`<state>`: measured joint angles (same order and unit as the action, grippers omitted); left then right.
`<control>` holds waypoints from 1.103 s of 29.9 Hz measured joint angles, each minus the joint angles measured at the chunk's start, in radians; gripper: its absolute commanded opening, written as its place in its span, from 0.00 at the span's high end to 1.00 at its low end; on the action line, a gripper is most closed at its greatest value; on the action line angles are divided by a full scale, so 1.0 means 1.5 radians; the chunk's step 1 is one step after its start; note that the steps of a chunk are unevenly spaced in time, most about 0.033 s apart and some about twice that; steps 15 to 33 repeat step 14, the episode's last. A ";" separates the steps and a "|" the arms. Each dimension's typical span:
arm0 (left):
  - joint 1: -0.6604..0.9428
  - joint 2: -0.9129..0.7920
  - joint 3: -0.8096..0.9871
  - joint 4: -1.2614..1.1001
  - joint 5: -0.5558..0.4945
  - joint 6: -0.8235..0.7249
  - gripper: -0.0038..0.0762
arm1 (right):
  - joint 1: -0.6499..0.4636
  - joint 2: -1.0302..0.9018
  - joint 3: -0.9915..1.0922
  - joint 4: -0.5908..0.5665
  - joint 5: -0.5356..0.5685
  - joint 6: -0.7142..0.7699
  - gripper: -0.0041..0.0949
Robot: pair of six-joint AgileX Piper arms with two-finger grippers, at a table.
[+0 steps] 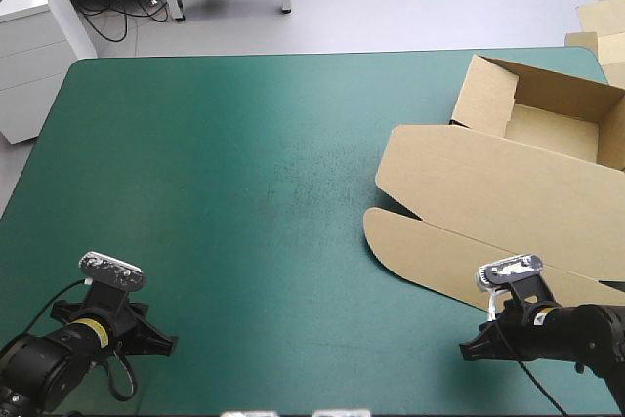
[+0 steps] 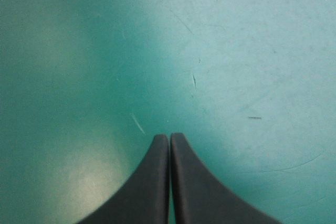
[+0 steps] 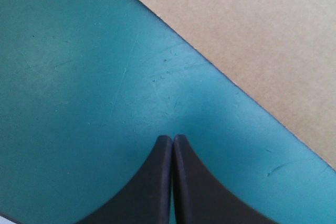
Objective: Fold the box
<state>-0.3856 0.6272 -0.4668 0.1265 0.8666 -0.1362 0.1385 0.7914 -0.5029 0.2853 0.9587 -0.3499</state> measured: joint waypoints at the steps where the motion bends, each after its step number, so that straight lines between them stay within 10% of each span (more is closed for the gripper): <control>1: 0.000 0.000 0.000 0.000 -0.002 0.000 0.96 | 0.000 -0.001 0.003 0.002 -0.002 0.000 0.98; 33: 0.000 -0.003 0.000 0.000 -0.004 0.000 0.96 | 0.000 -0.001 0.004 0.010 -0.008 0.000 0.98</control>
